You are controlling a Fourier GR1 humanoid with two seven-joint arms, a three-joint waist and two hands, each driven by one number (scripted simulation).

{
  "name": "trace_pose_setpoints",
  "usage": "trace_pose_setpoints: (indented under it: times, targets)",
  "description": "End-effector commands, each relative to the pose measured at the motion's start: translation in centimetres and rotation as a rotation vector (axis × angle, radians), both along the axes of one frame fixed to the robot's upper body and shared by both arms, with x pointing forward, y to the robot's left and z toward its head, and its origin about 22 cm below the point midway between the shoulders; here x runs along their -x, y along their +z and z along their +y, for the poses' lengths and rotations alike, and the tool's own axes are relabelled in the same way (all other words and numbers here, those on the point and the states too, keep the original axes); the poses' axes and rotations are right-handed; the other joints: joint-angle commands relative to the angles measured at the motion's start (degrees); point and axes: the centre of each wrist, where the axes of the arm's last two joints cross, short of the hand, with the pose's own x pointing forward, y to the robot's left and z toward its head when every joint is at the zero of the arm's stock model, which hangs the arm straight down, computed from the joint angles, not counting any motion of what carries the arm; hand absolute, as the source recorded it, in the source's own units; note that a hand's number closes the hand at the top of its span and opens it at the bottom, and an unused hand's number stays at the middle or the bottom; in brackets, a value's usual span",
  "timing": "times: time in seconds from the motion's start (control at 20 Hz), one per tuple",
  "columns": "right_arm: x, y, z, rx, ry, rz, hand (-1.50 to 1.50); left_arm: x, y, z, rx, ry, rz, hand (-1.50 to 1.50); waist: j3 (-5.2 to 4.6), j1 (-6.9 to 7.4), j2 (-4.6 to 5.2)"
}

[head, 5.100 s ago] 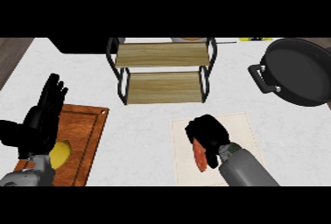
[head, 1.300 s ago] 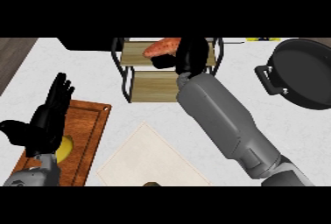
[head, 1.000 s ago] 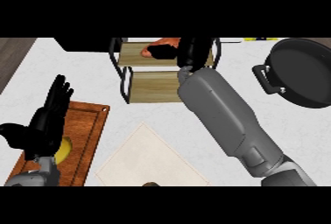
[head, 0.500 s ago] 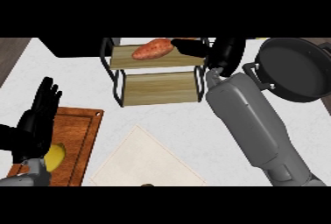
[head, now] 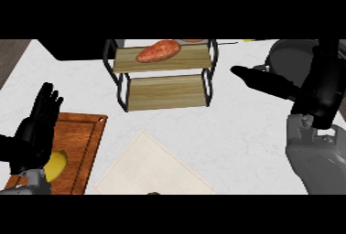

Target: Pick the sweet potato from the placemat and place it in the tiered shelf

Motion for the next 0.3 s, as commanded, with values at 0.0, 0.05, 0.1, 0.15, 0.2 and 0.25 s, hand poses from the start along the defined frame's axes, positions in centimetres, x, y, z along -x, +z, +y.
trace_pose_setpoints:
  times: [0.0,0.05,0.1,0.15,0.2,0.25]
  targets:
    - [6.2,-0.1,-2.6,0.005,0.051,0.027,-1.50,-0.2,-0.4,0.5,-0.003,-0.010,0.002,0.00,0.00,0.19,0.25]
    - [6.8,0.0,-4.0,0.013,0.038,0.023,-1.50,0.2,-0.4,-0.5,0.000,-0.012,-0.011,0.00,0.02,0.87,0.40]
    - [7.7,-0.1,-3.8,0.029,0.040,0.026,-1.50,0.1,0.2,-0.1,-0.004,-0.015,0.012,0.00,0.01,1.23,0.46]
    - [7.1,-0.2,-4.3,0.009,0.023,0.018,-1.50,0.7,0.6,-0.4,-0.004,-0.042,-0.023,0.00,0.01,1.88,0.59]
    - [8.3,0.4,-5.9,0.018,0.036,0.018,-1.50,-0.5,-1.7,0.4,-0.002,-0.041,-0.013,0.00,0.00,1.33,0.64]
    - [8.5,0.3,-5.8,0.002,0.022,-0.017,-1.50,-0.6,0.4,-0.6,-0.004,-0.048,0.000,0.00,0.01,1.83,0.65]
